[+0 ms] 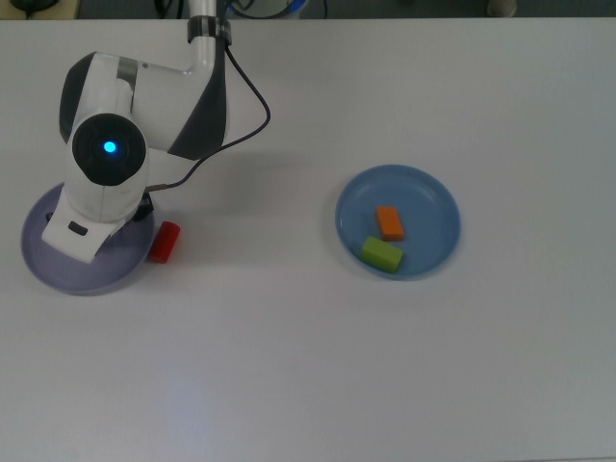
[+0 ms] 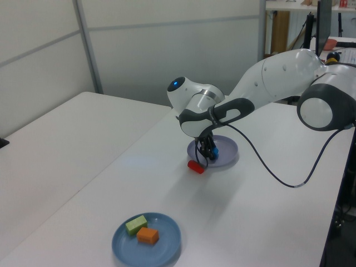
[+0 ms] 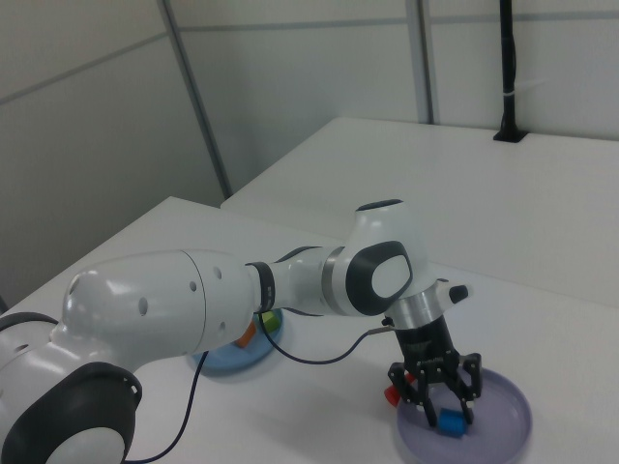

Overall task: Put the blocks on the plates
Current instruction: 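Carry the blue cube onto the lavender plate and release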

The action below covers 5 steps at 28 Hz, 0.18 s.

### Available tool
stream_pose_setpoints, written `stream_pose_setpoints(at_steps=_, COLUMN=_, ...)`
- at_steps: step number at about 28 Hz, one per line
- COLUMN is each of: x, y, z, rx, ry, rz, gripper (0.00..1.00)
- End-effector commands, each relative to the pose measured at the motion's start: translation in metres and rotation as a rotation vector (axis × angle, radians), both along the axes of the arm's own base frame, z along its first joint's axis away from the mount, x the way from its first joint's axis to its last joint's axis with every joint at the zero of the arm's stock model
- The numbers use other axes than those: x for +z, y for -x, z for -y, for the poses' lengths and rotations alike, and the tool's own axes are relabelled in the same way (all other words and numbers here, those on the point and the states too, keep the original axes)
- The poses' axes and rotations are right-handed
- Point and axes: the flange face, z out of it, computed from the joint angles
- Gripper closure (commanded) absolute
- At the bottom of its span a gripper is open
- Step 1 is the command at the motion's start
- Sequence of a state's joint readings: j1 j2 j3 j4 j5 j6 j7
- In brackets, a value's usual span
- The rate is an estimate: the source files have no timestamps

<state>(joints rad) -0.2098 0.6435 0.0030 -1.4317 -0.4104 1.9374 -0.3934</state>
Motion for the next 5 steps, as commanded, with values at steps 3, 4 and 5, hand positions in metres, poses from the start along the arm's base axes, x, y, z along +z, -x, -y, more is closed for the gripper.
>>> stream_pose_setpoints(at_steps=3, x=0.0095, y=0.0004, z=0.0076, rx=0.003, ry=0.001, rz=0.037, gripper=0.0)
stream_pose_setpoints(at_steps=4, x=0.0103, y=0.0, z=0.0086, rx=0.002, ry=0.0, rz=0.041, gripper=0.0)
stream_pose_setpoints(at_steps=5, x=0.0114, y=0.0, z=0.009, rx=0.001, ry=-0.001, rz=0.043, gripper=0.0)
